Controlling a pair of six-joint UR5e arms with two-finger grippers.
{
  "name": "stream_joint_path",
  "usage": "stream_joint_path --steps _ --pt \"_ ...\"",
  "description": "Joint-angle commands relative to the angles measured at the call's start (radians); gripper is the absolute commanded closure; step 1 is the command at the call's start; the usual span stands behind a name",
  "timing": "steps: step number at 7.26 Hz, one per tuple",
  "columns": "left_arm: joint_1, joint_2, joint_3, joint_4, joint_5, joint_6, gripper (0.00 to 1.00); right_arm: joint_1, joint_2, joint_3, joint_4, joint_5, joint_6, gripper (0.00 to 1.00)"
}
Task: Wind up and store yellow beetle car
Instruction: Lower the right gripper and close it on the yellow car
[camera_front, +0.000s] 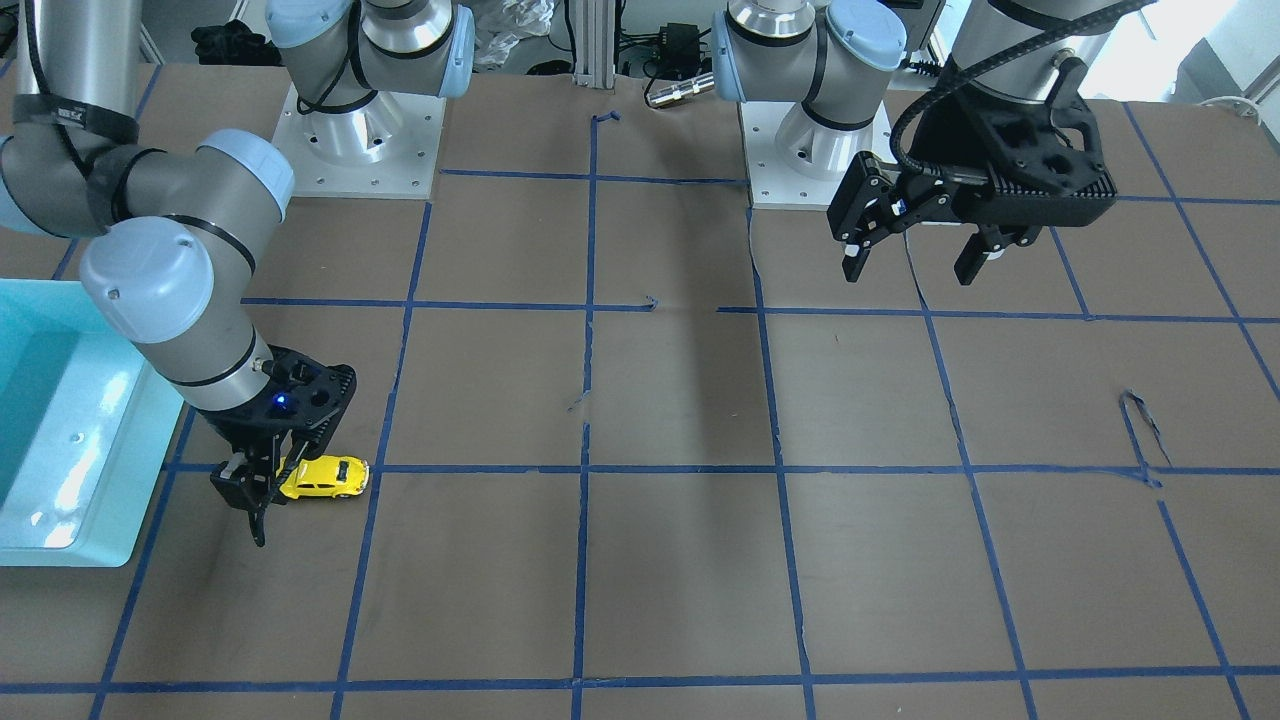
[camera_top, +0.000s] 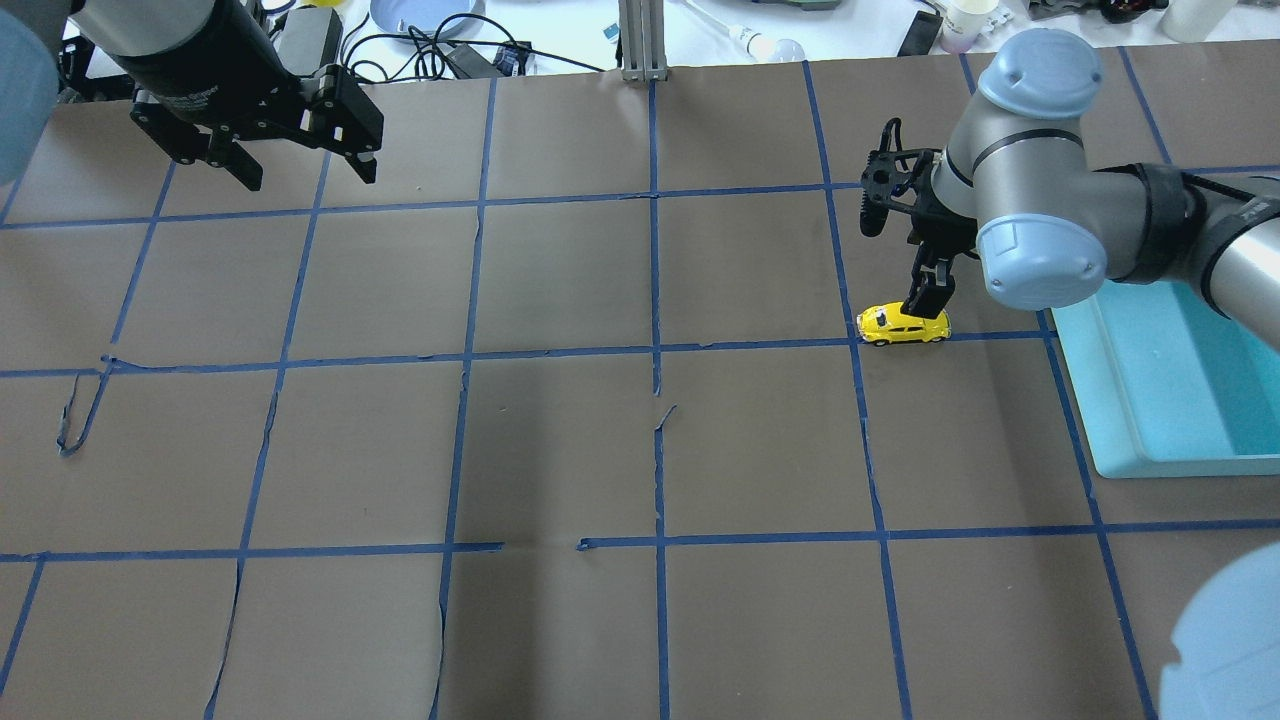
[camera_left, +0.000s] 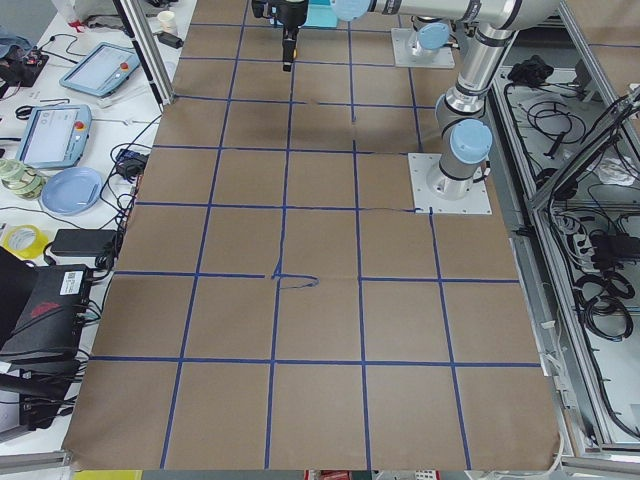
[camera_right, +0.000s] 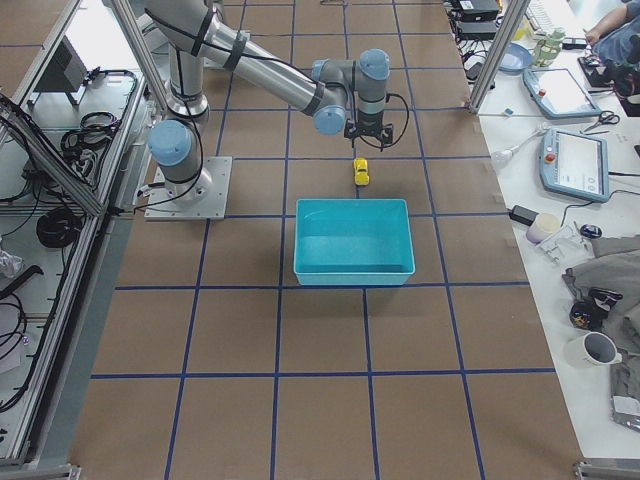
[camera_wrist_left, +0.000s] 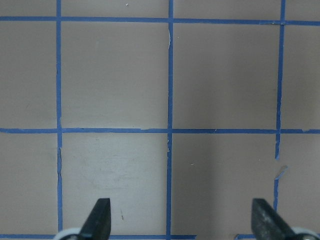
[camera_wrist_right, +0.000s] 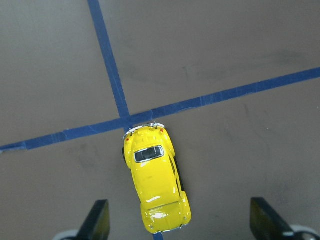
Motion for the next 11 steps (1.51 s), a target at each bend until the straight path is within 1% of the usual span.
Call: stream_joint_path --steps 1,2,6,7,8,9,10,11 --pt "0.000 0.006 -0.004 0.008 0.005 -0.001 0.00 -0.001 0.097 -0.034 -0.034 -0.028 -0.048 0.00" --pt "0.000 0.006 -0.002 0.009 0.002 -0.006 0.00 -0.001 0.112 -0.033 -0.023 -0.029 -0.054 0.07" --pt "-0.004 0.006 -0.004 0.008 0.006 -0.004 0.00 -0.001 0.113 -0.027 -0.009 -0.020 -0.059 0.05" --pt "-0.001 0.006 -0.001 0.012 0.009 -0.004 0.00 -0.001 0.119 -0.021 -0.009 -0.017 -0.058 0.04" --pt "-0.001 0.008 -0.002 0.012 0.011 0.003 0.00 -0.001 0.125 0.004 -0.005 -0.017 -0.056 0.05" --pt "-0.003 0.012 -0.002 0.011 0.011 0.004 0.00 -0.001 0.128 0.004 -0.003 -0.020 -0.055 0.16" --pt "0.002 0.012 -0.004 0.012 0.012 0.007 0.00 -0.001 0.131 0.002 -0.003 -0.027 -0.042 0.61" --pt "0.002 0.014 -0.004 0.011 0.012 0.007 0.00 -0.001 0.129 0.001 -0.003 -0.031 -0.053 0.87"
